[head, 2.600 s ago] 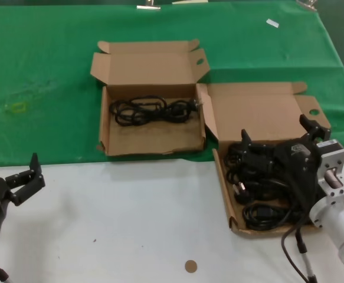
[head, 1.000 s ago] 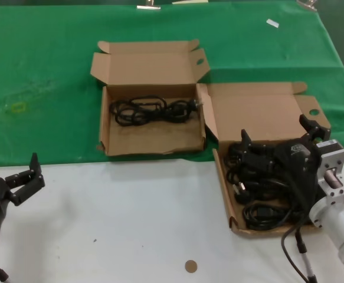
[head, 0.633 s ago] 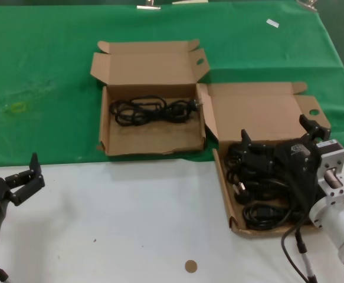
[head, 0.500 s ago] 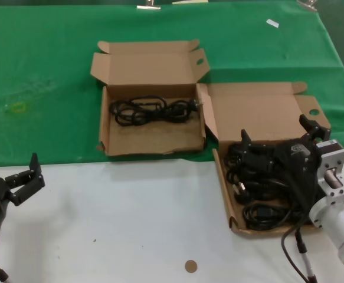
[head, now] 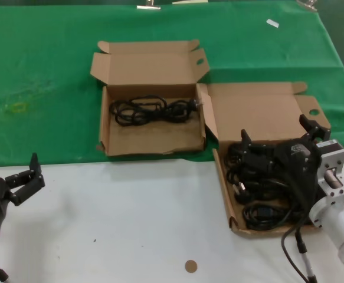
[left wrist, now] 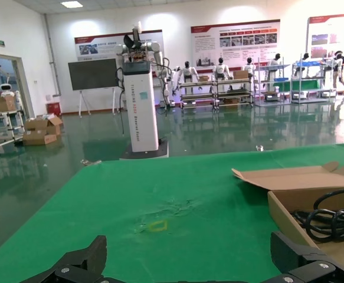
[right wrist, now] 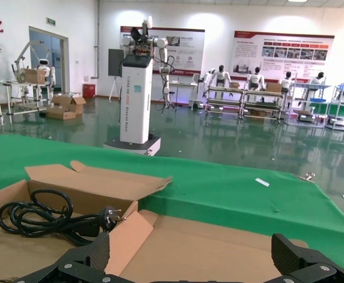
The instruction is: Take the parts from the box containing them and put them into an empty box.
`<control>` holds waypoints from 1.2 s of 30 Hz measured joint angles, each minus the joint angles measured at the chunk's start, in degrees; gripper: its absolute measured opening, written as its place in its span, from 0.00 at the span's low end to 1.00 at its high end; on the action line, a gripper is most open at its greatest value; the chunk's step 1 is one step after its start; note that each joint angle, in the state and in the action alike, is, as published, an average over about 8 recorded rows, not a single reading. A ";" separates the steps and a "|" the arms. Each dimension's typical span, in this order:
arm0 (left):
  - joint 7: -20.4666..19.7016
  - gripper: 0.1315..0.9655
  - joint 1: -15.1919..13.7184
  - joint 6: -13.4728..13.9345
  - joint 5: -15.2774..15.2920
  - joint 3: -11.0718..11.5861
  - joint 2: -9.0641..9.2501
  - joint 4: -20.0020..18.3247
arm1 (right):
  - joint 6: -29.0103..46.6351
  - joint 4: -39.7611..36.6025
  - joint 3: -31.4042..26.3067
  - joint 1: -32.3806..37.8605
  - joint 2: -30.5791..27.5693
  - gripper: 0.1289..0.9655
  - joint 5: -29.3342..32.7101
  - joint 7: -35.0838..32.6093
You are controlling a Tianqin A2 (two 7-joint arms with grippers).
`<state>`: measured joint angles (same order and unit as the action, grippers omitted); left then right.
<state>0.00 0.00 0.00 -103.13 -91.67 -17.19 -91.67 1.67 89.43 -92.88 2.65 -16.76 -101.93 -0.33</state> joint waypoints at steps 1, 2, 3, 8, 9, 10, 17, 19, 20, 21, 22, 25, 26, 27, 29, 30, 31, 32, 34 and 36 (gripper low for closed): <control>0.00 1.00 0.00 0.00 0.00 0.00 0.00 0.00 | 0.00 0.00 0.00 0.00 0.00 1.00 0.00 0.00; 0.00 1.00 0.00 0.00 0.00 0.00 0.00 0.00 | 0.00 0.00 0.00 0.00 0.00 1.00 0.00 0.00; 0.00 1.00 0.00 0.00 0.00 0.00 0.00 0.00 | 0.00 0.00 0.00 0.00 0.00 1.00 0.00 0.00; 0.00 1.00 0.00 0.00 0.00 0.00 0.00 0.00 | 0.00 0.00 0.00 0.00 0.00 1.00 0.00 0.00; 0.00 1.00 0.00 0.00 0.00 0.00 0.00 0.00 | 0.00 0.00 0.00 0.00 0.00 1.00 0.00 0.00; 0.00 1.00 0.00 0.00 0.00 0.00 0.00 0.00 | 0.00 0.00 0.00 0.00 0.00 1.00 0.00 0.00; 0.00 1.00 0.00 0.00 0.00 0.00 0.00 0.00 | 0.00 0.00 0.00 0.00 0.00 1.00 0.00 0.00; 0.00 1.00 0.00 0.00 0.00 0.00 0.00 0.00 | 0.00 0.00 0.00 0.00 0.00 1.00 0.00 0.00; 0.00 1.00 0.00 0.00 0.00 0.00 0.00 0.00 | 0.00 0.00 0.00 0.00 0.00 1.00 0.00 0.00; 0.00 1.00 0.00 0.00 0.00 0.00 0.00 0.00 | 0.00 0.00 0.00 0.00 0.00 1.00 0.00 0.00; 0.00 1.00 0.00 0.00 0.00 0.00 0.00 0.00 | 0.00 0.00 0.00 0.00 0.00 1.00 0.00 0.00; 0.00 1.00 0.00 0.00 0.00 0.00 0.00 0.00 | 0.00 0.00 0.00 0.00 0.00 1.00 0.00 0.00; 0.00 1.00 0.00 0.00 0.00 0.00 0.00 0.00 | 0.00 0.00 0.00 0.00 0.00 1.00 0.00 0.00; 0.00 1.00 0.00 0.00 0.00 0.00 0.00 0.00 | 0.00 0.00 0.00 0.00 0.00 1.00 0.00 0.00; 0.00 1.00 0.00 0.00 0.00 0.00 0.00 0.00 | 0.00 0.00 0.00 0.00 0.00 1.00 0.00 0.00; 0.00 1.00 0.00 0.00 0.00 0.00 0.00 0.00 | 0.00 0.00 0.00 0.00 0.00 1.00 0.00 0.00; 0.00 1.00 0.00 0.00 0.00 0.00 0.00 0.00 | 0.00 0.00 0.00 0.00 0.00 1.00 0.00 0.00; 0.00 1.00 0.00 0.00 0.00 0.00 0.00 0.00 | 0.00 0.00 0.00 0.00 0.00 1.00 0.00 0.00; 0.00 1.00 0.00 0.00 0.00 0.00 0.00 0.00 | 0.00 0.00 0.00 0.00 0.00 1.00 0.00 0.00; 0.00 1.00 0.00 0.00 0.00 0.00 0.00 0.00 | 0.00 0.00 0.00 0.00 0.00 1.00 0.00 0.00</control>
<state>0.00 0.00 0.00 -103.13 -91.67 -17.19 -91.67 1.67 89.43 -92.88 2.65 -16.76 -101.93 -0.33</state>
